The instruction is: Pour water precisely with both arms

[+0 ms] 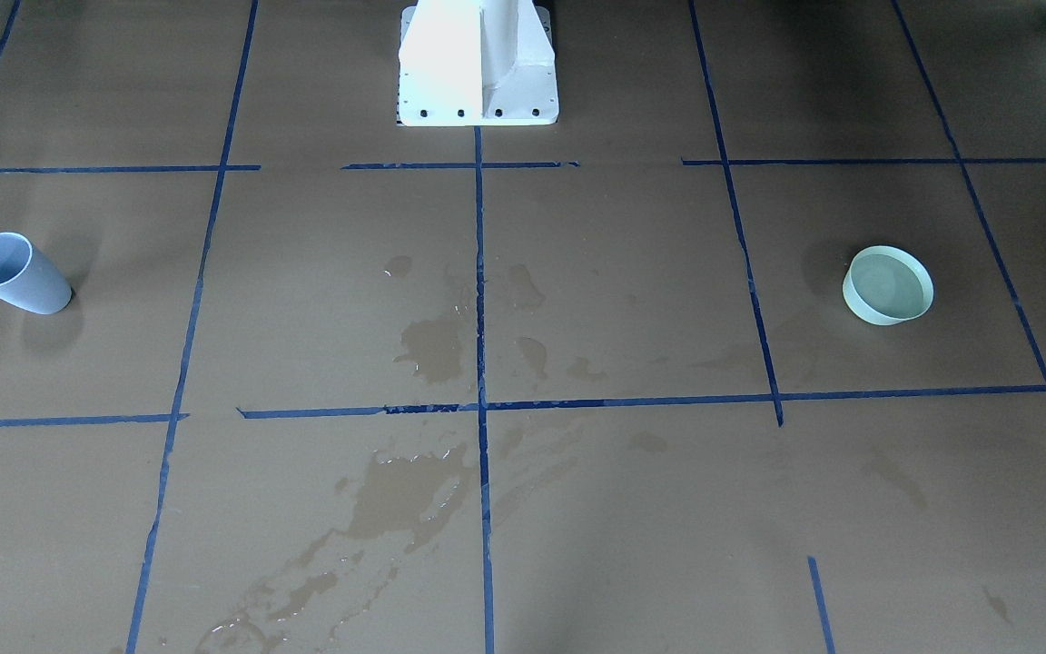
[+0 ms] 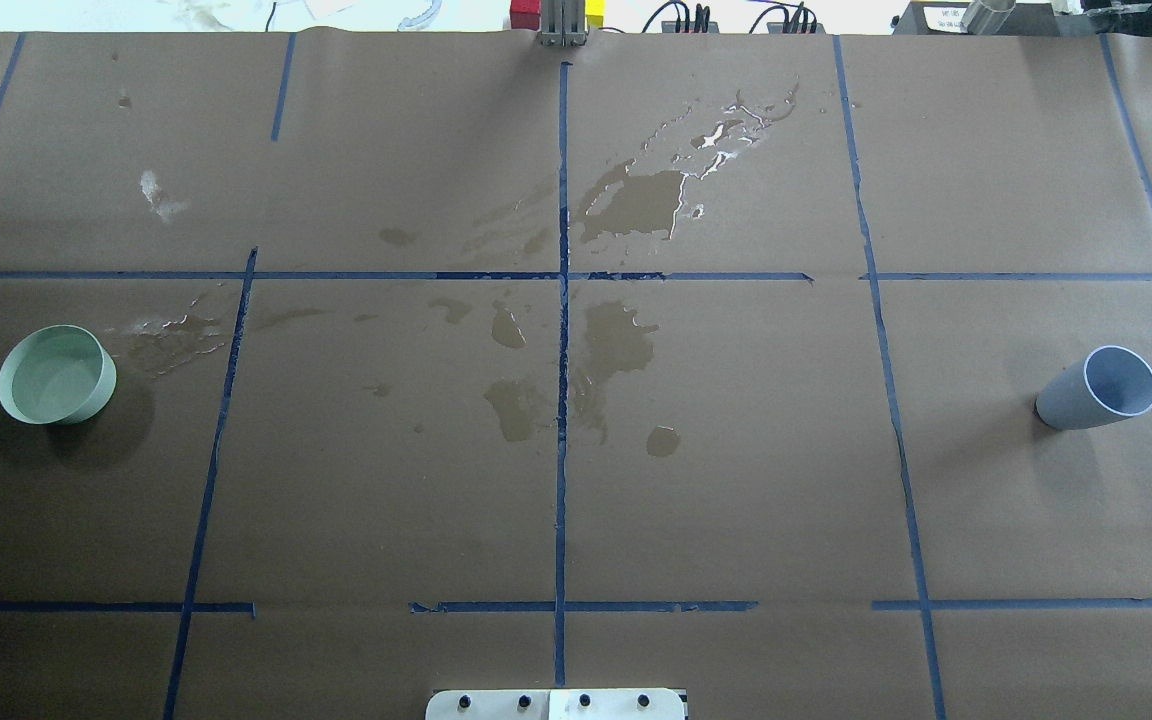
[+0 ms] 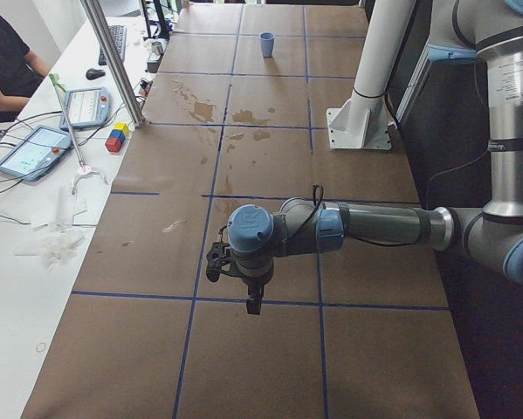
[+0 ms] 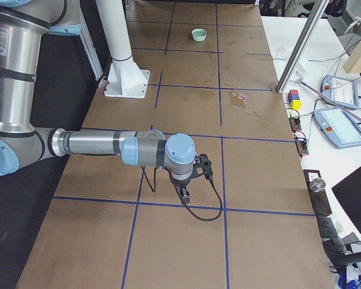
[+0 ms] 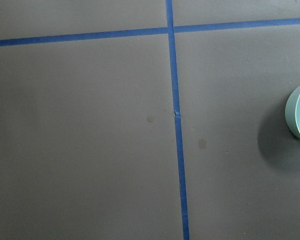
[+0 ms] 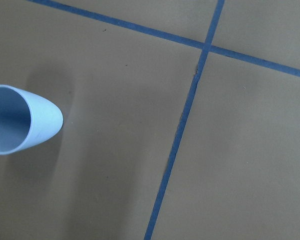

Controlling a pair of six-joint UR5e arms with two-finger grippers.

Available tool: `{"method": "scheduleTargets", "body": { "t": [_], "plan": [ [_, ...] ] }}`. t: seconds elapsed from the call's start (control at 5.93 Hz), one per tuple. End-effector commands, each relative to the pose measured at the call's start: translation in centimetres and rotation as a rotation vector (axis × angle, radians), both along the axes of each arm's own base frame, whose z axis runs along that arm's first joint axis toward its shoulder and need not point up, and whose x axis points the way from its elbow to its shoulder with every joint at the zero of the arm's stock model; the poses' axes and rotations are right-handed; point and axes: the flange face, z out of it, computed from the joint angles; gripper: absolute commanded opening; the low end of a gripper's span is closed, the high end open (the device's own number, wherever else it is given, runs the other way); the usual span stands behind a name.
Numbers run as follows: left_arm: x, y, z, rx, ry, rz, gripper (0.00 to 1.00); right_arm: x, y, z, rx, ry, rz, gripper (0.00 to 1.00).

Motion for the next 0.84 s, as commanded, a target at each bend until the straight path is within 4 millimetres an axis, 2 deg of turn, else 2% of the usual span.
{"method": "scheduleTargets", "body": {
  "t": [0.0, 0.34, 0.51, 0.67],
  "plan": [
    [0.1, -0.3, -0.1, 0.031, 0.014, 0.001, 1.00, 0.0, -0.3, -1.2, -0.070, -0.004, 0.092, 1.00],
    [0.3, -0.8, 0.2, 0.032, 0.008, -0.009, 1.00, 0.1, -0.2, -0.6, -0.087, 0.011, 0.099, 1.00],
    [0.2, -0.4, 1.2, 0.010, 0.003, -0.014, 1.00, -0.1, 0.1, -0.3, -0.092, 0.012, 0.091, 1.00],
    [0.3, -0.5, 0.1, 0.018, -0.002, -0.023, 1.00, -0.3, 0.2, 0.3, -0.104, 0.011, 0.087, 1.00]
  ]
}}
